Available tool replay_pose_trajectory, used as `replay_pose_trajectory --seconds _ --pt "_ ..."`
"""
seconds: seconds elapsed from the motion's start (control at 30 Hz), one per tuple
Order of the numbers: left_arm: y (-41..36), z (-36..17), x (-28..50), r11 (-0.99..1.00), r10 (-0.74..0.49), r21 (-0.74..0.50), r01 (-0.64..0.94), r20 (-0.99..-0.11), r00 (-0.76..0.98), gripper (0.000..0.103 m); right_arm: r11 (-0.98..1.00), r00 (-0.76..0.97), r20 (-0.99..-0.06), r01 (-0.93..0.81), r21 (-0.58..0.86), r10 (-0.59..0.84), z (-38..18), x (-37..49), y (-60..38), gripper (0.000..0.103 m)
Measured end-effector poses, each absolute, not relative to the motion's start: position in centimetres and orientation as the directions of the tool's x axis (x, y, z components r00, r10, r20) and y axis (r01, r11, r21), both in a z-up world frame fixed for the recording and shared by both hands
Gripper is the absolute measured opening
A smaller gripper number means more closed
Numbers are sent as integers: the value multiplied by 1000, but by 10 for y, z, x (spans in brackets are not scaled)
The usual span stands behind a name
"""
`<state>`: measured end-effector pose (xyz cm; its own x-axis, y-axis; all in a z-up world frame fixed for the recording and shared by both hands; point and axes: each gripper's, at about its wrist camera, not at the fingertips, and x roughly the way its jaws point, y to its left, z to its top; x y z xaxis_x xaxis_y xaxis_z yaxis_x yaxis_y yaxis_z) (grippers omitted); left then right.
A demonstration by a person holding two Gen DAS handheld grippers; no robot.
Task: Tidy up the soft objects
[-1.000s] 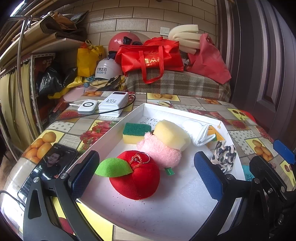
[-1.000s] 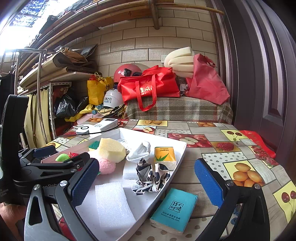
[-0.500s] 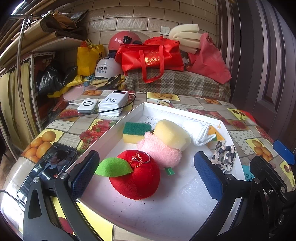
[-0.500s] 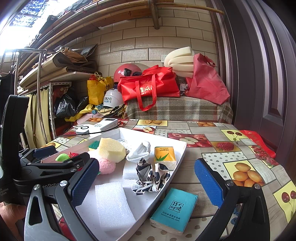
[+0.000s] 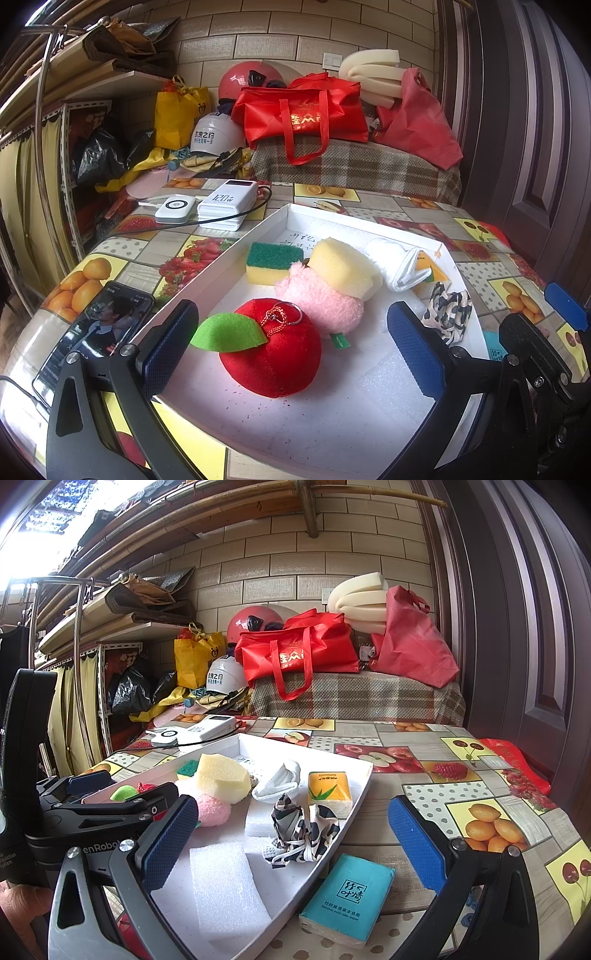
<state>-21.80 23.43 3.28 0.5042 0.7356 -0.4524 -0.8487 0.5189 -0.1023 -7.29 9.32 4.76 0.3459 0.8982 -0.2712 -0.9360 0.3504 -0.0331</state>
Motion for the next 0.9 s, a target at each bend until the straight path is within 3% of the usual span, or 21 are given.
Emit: replay_pose_trajectory --seconds 0.27,0.43,0.67,0.9 --pt "234 31 -217 517 732 -111 -849 -456 506 103 347 340 -261 -938 -21 903 48 -72 91 103" --pt "233 29 -217 516 725 -134 -846 -458 514 103 354 324 -249 -931 89 913 48 -49 74 103" --pt "233 29 -220 517 721 -144 -844 -459 520 103 489 455 -202 -856 170 867 54 24 1 103" --pt "231 31 -219 527 722 -132 -840 -453 524 103 377 263 -456 -909 178 850 46 44 12 103"
